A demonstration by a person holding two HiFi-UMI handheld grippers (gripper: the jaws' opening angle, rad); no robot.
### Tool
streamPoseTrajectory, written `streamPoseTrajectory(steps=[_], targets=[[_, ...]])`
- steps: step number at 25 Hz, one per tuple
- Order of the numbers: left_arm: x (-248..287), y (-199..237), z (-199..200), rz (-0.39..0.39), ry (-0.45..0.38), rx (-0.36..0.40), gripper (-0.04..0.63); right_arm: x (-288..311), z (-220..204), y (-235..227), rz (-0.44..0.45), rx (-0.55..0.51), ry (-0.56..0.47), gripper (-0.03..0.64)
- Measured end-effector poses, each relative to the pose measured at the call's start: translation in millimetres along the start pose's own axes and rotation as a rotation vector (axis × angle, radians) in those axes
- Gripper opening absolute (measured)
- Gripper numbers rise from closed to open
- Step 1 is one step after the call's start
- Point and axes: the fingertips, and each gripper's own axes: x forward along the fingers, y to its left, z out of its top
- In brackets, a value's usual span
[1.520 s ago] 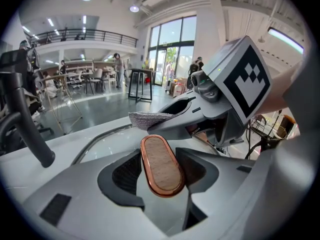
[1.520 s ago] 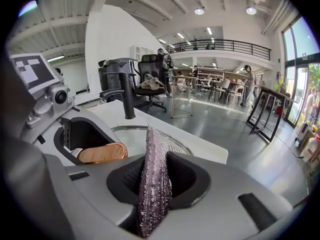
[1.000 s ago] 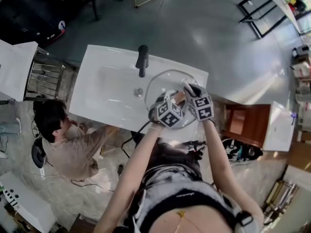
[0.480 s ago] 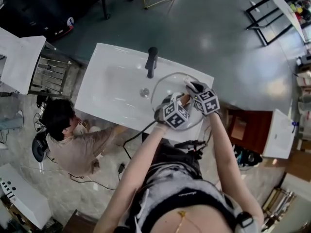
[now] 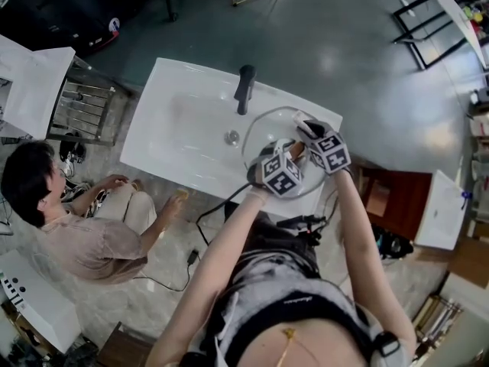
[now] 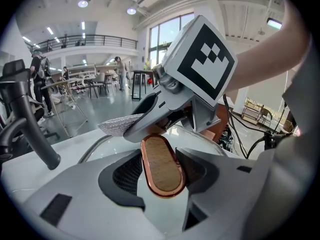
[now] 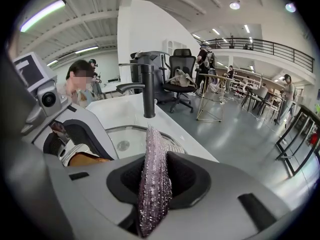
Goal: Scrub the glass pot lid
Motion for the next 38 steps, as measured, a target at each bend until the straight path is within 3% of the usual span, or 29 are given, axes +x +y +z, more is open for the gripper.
streamPoseTrajectory(steps=[12,16,21,38], targets=[[-0.1,0.1,-0.8,-0.001,0.002,0.001,0.224,20.3,19.2,13.2,0.146,-0.121,0.034,0.092],[0.8,0.7,-1.3,-0.002,0.003,-0.001,0.224,25.9,37.8,39.9,0.241,-0.196,0.042,0.094],[2.2,0.3,-3.8,-0.002,0.002,0.003,0.224,38.0,48.4,56.2,0.295,-0.239,0.069,0.092],[-2.0,1.9,-3.6,-0.009,-0.002,-0.003,0.224,34.7,46.3,48.1,0.222,-0.204,0.038,0.094]])
